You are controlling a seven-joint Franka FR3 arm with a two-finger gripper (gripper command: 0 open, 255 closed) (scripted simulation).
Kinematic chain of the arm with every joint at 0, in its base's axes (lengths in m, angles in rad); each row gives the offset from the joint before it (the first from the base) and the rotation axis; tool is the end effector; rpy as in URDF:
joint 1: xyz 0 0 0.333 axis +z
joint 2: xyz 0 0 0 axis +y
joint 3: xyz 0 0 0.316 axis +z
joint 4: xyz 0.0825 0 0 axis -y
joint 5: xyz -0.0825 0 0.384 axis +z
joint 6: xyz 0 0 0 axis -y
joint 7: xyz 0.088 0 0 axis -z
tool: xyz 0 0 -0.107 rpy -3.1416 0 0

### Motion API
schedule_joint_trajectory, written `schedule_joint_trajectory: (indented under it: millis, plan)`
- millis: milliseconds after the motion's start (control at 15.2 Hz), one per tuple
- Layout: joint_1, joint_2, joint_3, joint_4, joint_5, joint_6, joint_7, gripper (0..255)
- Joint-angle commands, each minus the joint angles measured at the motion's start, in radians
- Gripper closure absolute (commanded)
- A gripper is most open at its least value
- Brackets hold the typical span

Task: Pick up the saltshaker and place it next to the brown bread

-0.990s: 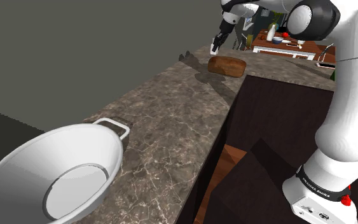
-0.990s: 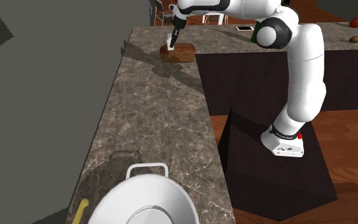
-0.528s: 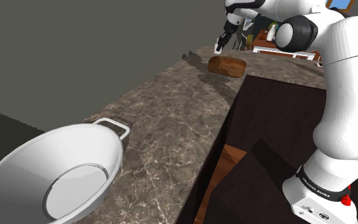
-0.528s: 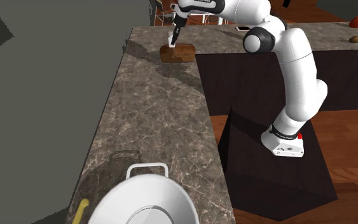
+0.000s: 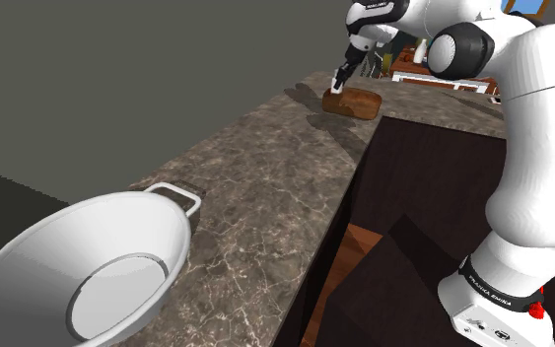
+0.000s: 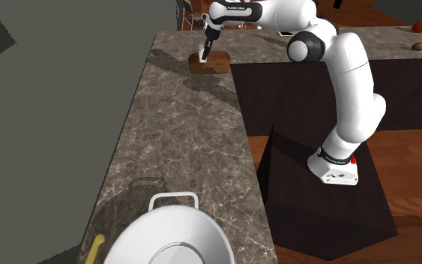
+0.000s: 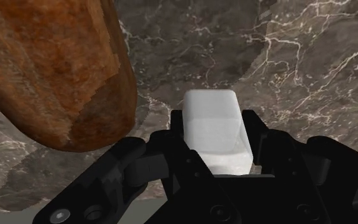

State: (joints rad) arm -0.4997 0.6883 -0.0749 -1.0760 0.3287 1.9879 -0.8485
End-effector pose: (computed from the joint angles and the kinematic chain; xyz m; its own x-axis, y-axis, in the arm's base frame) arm 0.6645 -0.3842 0.4502 0.9227 0.1795 0.3411 0.1993 -0.9796 -0.0236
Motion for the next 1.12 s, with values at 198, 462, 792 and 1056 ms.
schedule_joint_trajectory:
  millis: [198, 462, 792, 1056]
  plan:
    - [0.003, 0.001, 0.003, -0.065, 0.008, 0.064, -0.019, 255]
    - [0.004, 0.009, 0.005, -0.105, 0.014, 0.111, -0.033, 255]
    - [0.004, 0.024, 0.01, -0.146, 0.023, 0.165, -0.05, 255]
    - [0.004, 0.04, 0.013, -0.172, 0.03, 0.206, -0.063, 255]
